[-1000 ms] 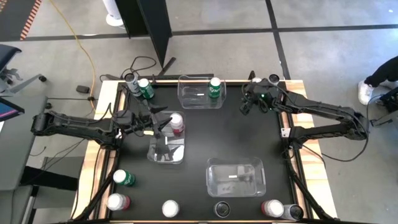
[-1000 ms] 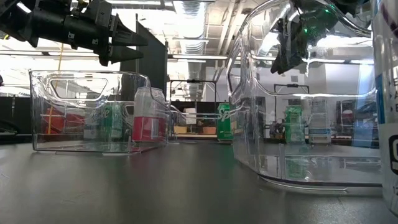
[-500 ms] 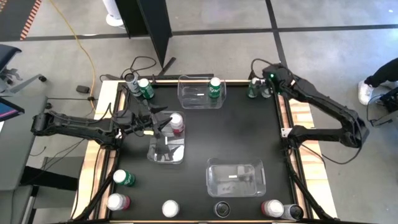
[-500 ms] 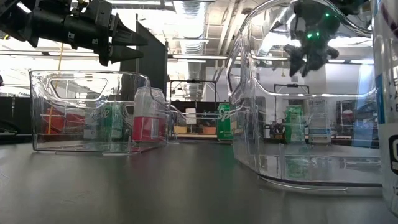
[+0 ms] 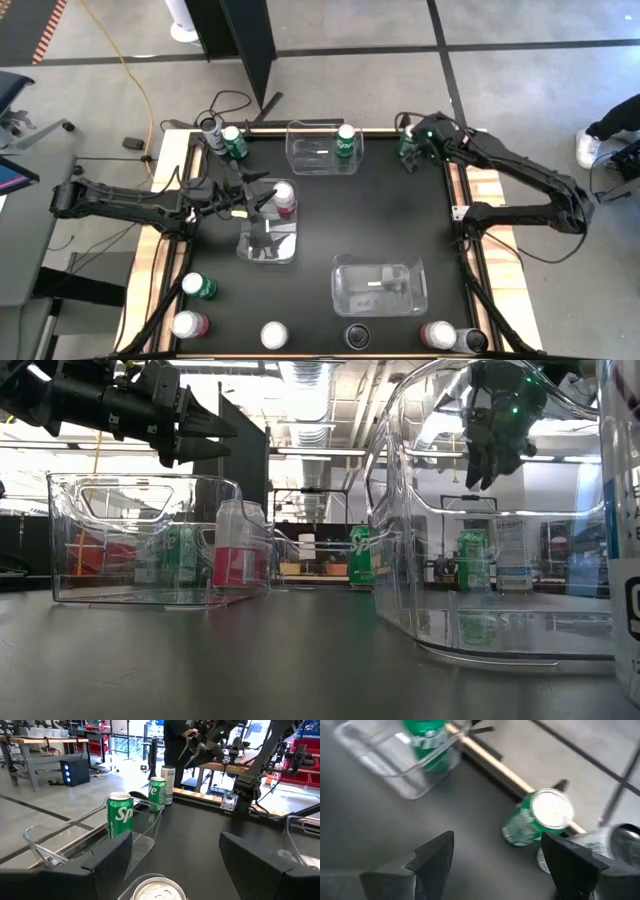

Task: Sort soda cans
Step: Put the green soda can into the top transparent bin

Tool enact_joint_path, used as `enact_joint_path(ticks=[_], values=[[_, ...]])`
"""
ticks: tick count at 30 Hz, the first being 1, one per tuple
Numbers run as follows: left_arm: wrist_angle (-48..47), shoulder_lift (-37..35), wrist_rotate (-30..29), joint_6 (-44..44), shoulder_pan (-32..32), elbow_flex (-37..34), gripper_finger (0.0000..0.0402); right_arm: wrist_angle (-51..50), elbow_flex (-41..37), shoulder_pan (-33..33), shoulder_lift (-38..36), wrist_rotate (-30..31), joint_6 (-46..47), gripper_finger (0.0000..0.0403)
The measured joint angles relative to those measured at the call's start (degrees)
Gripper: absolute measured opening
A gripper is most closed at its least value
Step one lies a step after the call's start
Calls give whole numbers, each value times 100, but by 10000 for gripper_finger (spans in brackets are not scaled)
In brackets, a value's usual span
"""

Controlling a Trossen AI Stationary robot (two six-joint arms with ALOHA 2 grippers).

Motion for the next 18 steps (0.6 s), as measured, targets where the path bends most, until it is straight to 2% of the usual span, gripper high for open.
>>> enact_joint_path(ticks=[4, 11, 18], values=[[2, 0, 0, 0, 0, 0, 295, 71, -2, -322, 0, 407, 499, 317], [9, 0, 1, -26, 2, 0, 295, 75, -2, -1271, 2, 622, 1006, 317], [32, 0, 2, -34, 1, 0, 295, 329, -2, -1253, 98, 726, 1523, 325]])
